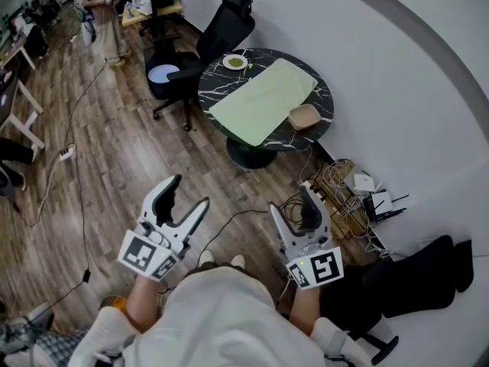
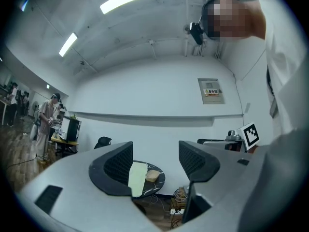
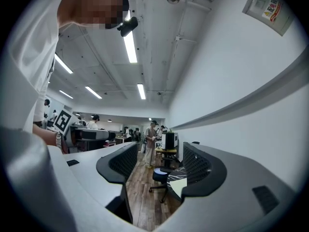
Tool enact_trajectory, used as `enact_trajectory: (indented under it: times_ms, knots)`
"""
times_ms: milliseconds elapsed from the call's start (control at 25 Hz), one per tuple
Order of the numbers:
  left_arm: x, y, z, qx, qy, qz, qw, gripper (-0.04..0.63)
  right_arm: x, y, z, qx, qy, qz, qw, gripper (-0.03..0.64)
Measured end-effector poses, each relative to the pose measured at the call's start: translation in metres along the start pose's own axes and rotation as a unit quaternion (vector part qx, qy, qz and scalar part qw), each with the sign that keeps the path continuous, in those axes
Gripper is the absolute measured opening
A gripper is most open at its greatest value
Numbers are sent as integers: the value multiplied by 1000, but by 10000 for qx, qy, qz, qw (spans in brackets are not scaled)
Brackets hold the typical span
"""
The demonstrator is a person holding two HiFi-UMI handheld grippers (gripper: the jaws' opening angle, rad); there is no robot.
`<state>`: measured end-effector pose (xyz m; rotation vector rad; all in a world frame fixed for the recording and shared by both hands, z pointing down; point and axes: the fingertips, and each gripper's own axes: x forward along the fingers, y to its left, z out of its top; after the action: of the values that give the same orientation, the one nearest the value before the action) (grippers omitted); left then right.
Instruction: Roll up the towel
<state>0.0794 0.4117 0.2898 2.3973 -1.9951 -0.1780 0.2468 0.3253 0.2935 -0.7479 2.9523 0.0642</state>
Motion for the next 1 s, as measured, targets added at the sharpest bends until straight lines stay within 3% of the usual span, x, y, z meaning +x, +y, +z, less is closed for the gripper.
enact_trajectory:
  times_ms: [560,1000]
  knots:
    - [29,-17,-24,134,334,387,9986,275,-20,-63,-25,90,139,-139,9998,268]
    - [57,-3,-29,229,451,613,9968,275,-1,-101,-39,341,24,-195,9992,282]
